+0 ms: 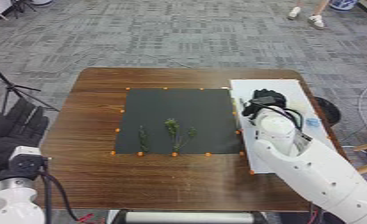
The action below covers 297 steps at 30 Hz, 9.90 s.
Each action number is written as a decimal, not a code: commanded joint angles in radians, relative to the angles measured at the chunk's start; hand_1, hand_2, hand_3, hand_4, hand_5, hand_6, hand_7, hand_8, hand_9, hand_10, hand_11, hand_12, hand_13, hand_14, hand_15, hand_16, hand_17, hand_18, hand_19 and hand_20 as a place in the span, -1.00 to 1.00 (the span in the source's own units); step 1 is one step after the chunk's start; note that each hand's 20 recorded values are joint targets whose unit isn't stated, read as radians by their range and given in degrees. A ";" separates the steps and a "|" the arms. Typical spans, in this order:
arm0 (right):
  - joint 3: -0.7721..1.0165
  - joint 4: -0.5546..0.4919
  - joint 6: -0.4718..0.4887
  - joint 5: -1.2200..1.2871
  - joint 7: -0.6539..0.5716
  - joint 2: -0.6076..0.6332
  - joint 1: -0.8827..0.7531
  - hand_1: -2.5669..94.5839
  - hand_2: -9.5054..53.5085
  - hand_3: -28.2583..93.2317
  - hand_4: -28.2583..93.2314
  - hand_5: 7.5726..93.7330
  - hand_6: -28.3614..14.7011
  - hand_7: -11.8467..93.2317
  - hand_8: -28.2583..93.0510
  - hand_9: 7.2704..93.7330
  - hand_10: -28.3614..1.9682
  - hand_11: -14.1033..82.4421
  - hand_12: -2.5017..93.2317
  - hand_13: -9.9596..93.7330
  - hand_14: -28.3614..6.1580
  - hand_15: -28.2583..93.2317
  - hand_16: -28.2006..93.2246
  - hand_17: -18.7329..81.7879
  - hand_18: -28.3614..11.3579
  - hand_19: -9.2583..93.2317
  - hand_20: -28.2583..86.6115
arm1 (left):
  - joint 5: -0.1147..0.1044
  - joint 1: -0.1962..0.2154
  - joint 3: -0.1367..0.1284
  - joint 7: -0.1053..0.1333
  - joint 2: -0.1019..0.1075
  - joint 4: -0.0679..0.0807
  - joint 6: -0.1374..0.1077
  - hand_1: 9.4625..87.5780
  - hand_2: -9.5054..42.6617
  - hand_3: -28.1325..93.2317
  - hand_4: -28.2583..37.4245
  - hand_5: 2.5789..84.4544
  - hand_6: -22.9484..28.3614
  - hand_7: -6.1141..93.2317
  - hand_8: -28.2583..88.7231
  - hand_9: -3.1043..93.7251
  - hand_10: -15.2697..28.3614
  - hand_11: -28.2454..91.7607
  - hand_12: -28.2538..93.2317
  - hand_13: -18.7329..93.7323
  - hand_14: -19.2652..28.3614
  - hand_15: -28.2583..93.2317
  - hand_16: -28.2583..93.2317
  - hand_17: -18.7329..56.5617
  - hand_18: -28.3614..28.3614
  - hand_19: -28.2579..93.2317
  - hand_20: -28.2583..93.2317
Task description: Arrange flowers
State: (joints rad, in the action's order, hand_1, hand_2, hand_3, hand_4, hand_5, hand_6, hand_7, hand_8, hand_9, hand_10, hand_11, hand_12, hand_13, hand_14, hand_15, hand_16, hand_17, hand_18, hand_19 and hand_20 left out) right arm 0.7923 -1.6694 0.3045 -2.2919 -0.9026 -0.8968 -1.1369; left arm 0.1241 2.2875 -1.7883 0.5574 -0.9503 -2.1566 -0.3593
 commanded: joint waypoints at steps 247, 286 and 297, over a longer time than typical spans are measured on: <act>0.385 -0.205 -0.411 -0.096 0.208 -0.003 -0.469 0.20 -1.00 0.70 -1.00 0.57 0.30 -0.11 -0.47 0.67 0.30 -0.56 -0.31 0.53 0.15 0.53 0.12 0.17 -0.75 0.87 0.23 | 0.049 -0.030 0.017 -0.114 -0.011 0.058 0.160 -0.61 0.03 0.70 -1.00 -0.02 0.13 -0.58 -0.71 -0.26 0.33 -0.17 -0.42 -0.23 0.25 -0.13 -0.65 -0.62 0.39 -0.14 -0.35; -0.169 -0.169 -0.420 0.123 0.475 -0.245 -0.051 0.20 -1.00 0.71 -0.98 0.60 0.28 -0.13 -0.46 0.71 0.30 -0.57 -0.27 0.54 0.16 0.55 0.13 0.17 -0.73 0.90 0.23 | 0.039 -0.026 -0.062 -0.168 -0.049 0.151 0.177 -0.62 0.04 0.66 -1.00 -0.07 0.13 -0.64 -0.68 -0.26 0.33 -0.22 -0.38 -0.24 0.28 -0.18 -0.60 -0.64 0.39 -0.14 -0.35; -0.234 -0.066 -0.357 0.107 0.496 -0.347 0.030 0.21 -1.00 0.70 -0.99 0.59 0.29 -0.14 -0.46 0.71 0.31 -0.58 -0.27 0.54 0.15 0.55 0.13 0.18 -0.73 0.90 0.23 | 0.027 -0.019 -0.049 -0.136 -0.048 0.135 0.154 -0.62 0.03 0.67 -1.00 -0.06 0.14 -0.64 -0.68 -0.25 0.33 -0.21 -0.38 -0.23 0.29 -0.16 -0.61 -0.64 0.39 -0.14 -0.35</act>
State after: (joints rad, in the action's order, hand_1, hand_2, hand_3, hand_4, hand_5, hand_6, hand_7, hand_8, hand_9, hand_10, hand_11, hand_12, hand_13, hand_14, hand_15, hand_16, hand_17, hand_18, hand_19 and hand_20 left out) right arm 0.5550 -1.7860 -0.0951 -2.1732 -0.4454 -1.1572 -1.1513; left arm 0.1623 2.2545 -1.8448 0.3948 -1.0024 -2.0092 -0.1897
